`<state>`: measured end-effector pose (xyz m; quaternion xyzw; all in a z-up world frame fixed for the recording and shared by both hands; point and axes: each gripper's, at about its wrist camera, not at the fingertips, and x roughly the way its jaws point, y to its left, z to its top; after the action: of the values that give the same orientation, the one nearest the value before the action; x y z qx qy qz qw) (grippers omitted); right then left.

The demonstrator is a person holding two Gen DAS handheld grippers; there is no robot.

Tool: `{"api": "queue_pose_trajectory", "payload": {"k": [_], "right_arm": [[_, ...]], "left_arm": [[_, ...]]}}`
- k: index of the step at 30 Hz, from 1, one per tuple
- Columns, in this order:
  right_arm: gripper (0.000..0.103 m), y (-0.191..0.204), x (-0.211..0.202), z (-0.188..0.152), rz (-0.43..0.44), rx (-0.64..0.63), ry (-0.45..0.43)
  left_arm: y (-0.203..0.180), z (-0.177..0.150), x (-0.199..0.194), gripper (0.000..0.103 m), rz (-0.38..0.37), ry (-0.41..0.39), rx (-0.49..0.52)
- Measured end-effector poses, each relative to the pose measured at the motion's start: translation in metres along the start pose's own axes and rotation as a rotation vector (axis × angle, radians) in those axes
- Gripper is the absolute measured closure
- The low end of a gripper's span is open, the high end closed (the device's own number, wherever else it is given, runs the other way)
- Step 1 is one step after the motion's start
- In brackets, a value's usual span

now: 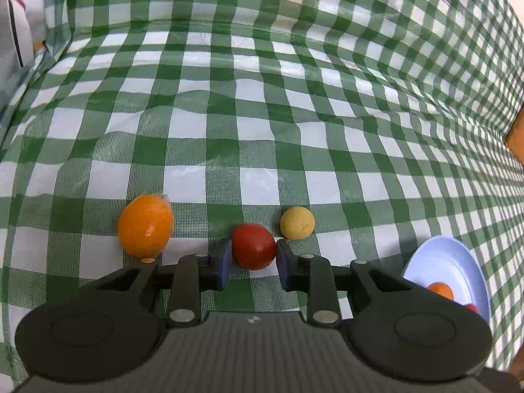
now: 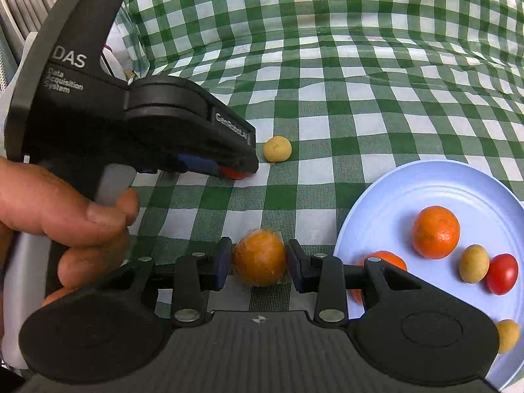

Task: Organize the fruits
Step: 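Grasp an orange with the right tool while the left tool grasps a red tomato, then carry the orange and the red tomato over the light blue plate with both tools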

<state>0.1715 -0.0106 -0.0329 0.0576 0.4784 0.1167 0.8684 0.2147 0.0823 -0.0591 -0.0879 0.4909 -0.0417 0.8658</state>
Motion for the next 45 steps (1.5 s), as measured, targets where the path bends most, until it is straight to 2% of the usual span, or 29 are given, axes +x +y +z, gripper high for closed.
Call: {"api": "queue_pose_trajectory", "payload": {"k": [6,10,15,21,24,29,33,39,45], "right_arm": [[0.065,-0.002,-0.005,0.0,0.015,0.011,-0.026],[0.065,0.0,-0.018,-0.001,0.028,0.005,-0.089],[0.065,0.007,-0.048,-0.008,0.031,-0.055,-0.184],[0.065,-0.005,-0.097,-0.008,0.012,-0.066,-0.27],[0.065,-0.018,-0.118,-0.011,-0.012,-0.078,-0.314],[0.065,-0.047,-0.134,-0.027,-0.104,-0.038,-0.338],[0.065,-0.069,-0.146,-0.029,-0.142,-0.034,-0.348],[0.065,-0.096,-0.156,-0.028,-0.177,0.003,-0.352],[0.065,-0.105,-0.16,-0.027,-0.203,0.011,-0.344]], "left_arm": [[0.01,-0.006,-0.023,0.073,0.034,-0.028,-0.003],[0.017,-0.017,-0.047,0.073,0.079,-0.051,0.009],[0.013,-0.038,-0.087,0.072,0.138,-0.126,0.058],[0.006,-0.066,-0.134,0.072,0.11,-0.197,0.034],[-0.01,-0.077,-0.148,0.072,0.089,-0.208,0.07],[-0.035,-0.077,-0.153,0.072,0.091,-0.214,0.14],[-0.05,-0.073,-0.154,0.072,0.082,-0.217,0.164],[-0.072,-0.069,-0.151,0.072,0.063,-0.217,0.205],[-0.09,-0.07,-0.142,0.072,0.051,-0.214,0.265]]}}
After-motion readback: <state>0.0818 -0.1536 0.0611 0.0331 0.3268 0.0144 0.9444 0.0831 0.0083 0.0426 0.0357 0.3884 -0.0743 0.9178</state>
